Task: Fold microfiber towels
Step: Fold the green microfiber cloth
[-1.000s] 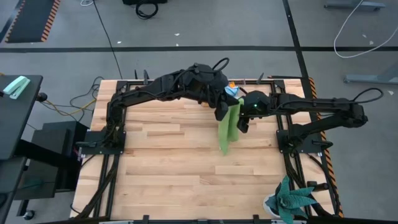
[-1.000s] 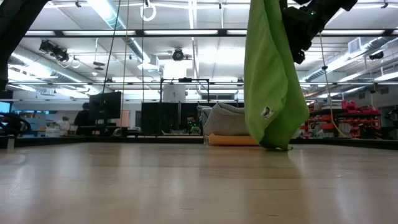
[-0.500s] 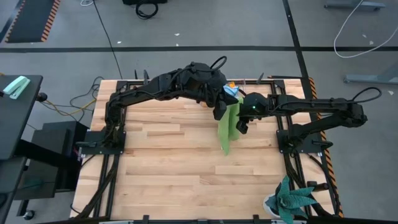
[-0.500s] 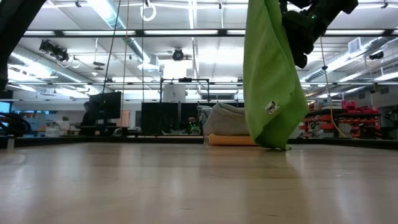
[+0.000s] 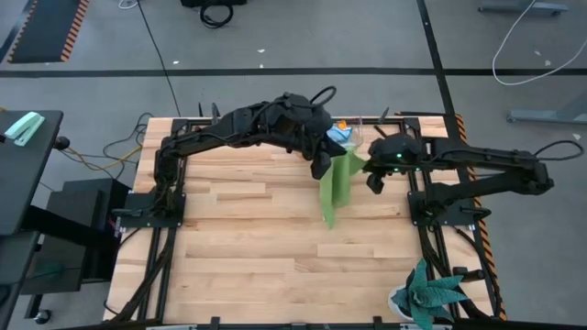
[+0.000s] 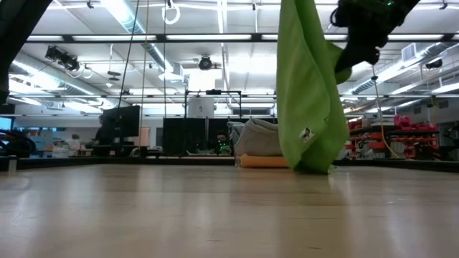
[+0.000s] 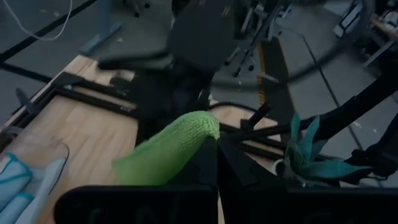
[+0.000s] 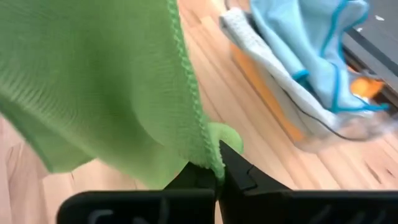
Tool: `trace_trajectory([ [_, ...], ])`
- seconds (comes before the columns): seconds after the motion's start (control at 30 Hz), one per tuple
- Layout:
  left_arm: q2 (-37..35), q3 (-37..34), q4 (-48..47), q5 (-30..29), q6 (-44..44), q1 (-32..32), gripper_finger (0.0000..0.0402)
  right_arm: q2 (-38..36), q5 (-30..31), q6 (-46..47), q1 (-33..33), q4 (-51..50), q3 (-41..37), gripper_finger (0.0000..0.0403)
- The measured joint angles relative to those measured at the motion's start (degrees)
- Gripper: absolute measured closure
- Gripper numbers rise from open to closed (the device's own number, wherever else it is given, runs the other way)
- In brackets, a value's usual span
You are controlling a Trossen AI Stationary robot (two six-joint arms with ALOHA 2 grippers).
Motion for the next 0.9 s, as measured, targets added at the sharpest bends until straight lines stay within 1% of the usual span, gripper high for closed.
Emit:
trace_trajectory([
  [0.1, 0.0, 0.0, -3.3, -1.4, 0.1, 0.0, 0.0398, -3.4, 0.6, 1.0, 0.0, -3.3, 0.0, 0.0400],
  [0.33, 0.0, 0.0, -17.9, -11.0, 1.5, 0.0, 0.0399, -9.8, 0.5, 3.1, 0.0, -16.3, 0.0, 0.0402],
  [0.47, 0.0, 0.0, -22.6, -13.3, 1.5, 0.0, 0.0399, -11.3, 0.5, 4.0, 0.0, -20.1, 2.5, 0.0402],
  [0.63, 0.0, 0.0, -23.5, -15.4, 1.6, 0.2, 0.0398, -9.5, 1.5, 1.5, 0.0, -21.7, 9.7, 0.0402],
  [0.73, 0.0, 0.0, -23.5, -15.7, 1.6, 0.5, 0.0399, -6.5, 3.0, -0.5, 0.0, -24.7, 15.4, 0.0402],
  [0.9, -0.2, 0.0, -20.4, -15.9, 3.4, 0.5, 0.0399, -0.1, 3.2, -5.1, 0.0, -30.6, 26.3, 0.0402],
])
